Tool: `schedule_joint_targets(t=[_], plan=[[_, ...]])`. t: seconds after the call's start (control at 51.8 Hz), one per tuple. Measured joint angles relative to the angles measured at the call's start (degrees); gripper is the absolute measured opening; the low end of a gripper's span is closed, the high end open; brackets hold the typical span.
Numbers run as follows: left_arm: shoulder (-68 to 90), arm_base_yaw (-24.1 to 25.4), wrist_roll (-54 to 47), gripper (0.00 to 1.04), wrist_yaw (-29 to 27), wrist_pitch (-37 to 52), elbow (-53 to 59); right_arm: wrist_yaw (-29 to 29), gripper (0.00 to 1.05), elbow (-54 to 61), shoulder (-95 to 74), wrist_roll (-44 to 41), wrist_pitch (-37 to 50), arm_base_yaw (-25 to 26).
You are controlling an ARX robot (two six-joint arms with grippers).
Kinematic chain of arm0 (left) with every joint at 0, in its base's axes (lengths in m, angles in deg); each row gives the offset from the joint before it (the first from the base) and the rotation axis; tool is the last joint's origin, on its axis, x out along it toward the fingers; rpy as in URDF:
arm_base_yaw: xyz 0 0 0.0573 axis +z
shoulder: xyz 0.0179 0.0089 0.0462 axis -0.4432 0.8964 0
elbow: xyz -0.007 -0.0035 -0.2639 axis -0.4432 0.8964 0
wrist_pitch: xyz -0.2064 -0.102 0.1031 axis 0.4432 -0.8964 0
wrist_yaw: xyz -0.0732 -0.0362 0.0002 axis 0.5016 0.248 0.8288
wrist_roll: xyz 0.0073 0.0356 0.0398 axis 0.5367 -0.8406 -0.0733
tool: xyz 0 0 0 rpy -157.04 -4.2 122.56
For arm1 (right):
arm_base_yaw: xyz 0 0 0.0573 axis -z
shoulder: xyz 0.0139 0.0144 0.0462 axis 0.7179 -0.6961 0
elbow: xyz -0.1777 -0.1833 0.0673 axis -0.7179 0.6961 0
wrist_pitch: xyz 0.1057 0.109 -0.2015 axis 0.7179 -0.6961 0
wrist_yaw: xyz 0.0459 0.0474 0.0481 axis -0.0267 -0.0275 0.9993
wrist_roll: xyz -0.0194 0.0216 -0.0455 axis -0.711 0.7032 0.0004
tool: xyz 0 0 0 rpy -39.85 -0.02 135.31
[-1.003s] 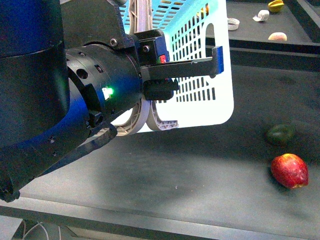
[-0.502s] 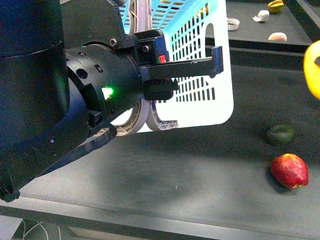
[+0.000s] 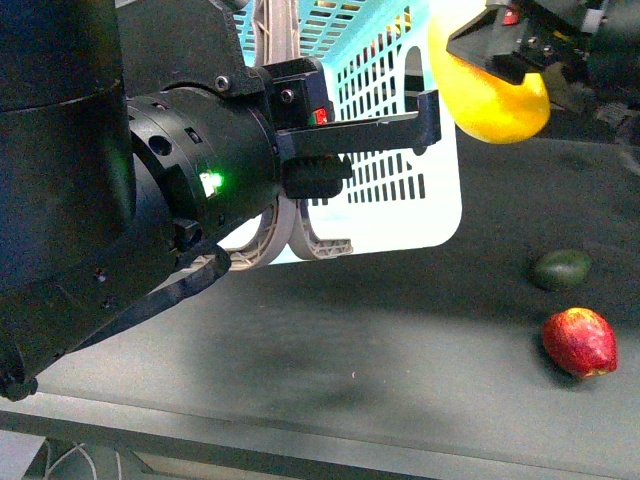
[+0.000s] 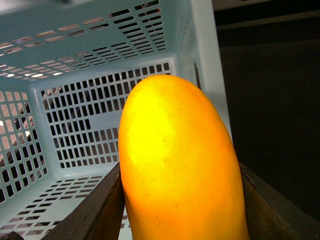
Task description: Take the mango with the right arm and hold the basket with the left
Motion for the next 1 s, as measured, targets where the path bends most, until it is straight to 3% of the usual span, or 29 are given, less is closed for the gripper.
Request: schedule_joint_targets(t=[0.366,0.791,1.003], plan=[[0.0,0.0,0.0,0.06,0.1,0.0,0.0,-3.5,0.57,-8.0,-9.2,3.7,0.1,-5.6],[0.0,0.0,0.0,0.06,0.1,0.0,0.0,-4.9,0.57,-13.0,-15.5,5.8,1.6,-7.8],[0.0,0.0,0.0,0.06,0.1,0.0,0.0,-5.4,0.85,-13.0,-15.9,6.7,4.6,-7.8]])
